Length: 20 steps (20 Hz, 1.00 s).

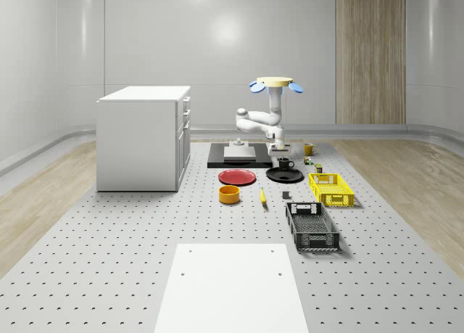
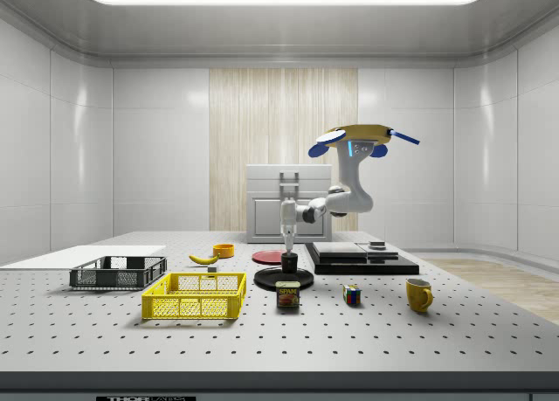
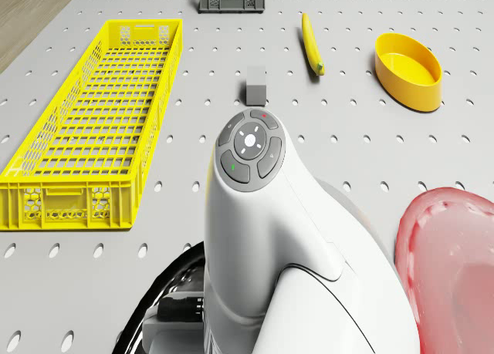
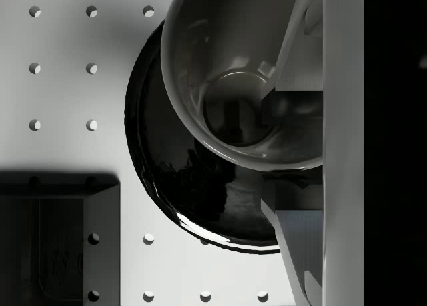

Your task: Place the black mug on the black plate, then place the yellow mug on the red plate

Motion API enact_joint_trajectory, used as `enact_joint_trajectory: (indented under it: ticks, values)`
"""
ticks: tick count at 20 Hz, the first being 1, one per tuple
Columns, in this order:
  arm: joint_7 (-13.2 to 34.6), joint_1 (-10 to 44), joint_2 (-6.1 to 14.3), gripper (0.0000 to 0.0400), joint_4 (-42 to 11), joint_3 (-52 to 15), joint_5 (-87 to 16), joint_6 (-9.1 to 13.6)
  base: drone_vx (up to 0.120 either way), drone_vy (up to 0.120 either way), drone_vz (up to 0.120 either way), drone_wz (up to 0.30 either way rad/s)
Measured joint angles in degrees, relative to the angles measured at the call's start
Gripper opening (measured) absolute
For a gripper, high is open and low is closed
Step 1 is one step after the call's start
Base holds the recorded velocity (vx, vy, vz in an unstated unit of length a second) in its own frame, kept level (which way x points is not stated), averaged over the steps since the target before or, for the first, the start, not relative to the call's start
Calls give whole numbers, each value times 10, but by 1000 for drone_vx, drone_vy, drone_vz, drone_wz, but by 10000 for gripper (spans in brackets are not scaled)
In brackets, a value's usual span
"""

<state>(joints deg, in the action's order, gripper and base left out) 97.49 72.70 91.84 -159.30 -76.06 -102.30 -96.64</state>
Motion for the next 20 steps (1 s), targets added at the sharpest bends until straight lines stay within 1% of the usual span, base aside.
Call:
enact_joint_trajectory:
  ticks: [6,7,8,9,10,12,15,20]
  values:
    - [1,9,-4,110,11,41,-39,-14,0,0,0,0]
    - [2,10,-5,133,13,47,-44,-15,0,0,0,0]
    - [2,11,-6,192,15,52,-49,-17,0,0,0,0]
    - [2,12,-7,238,16,55,-52,-18,0,0,0,0]
    - [2,12,-7,274,17,57,-54,-18,0,0,0,0]
    - [1,11,-8,323,16,54,-52,-15,0,0,0,0]
    - [0,6,-9,364,11,40,-39,-8,0,0,0,0]
    - [-2,-2,-10,390,0,1,-5,9,0,0,0,0]
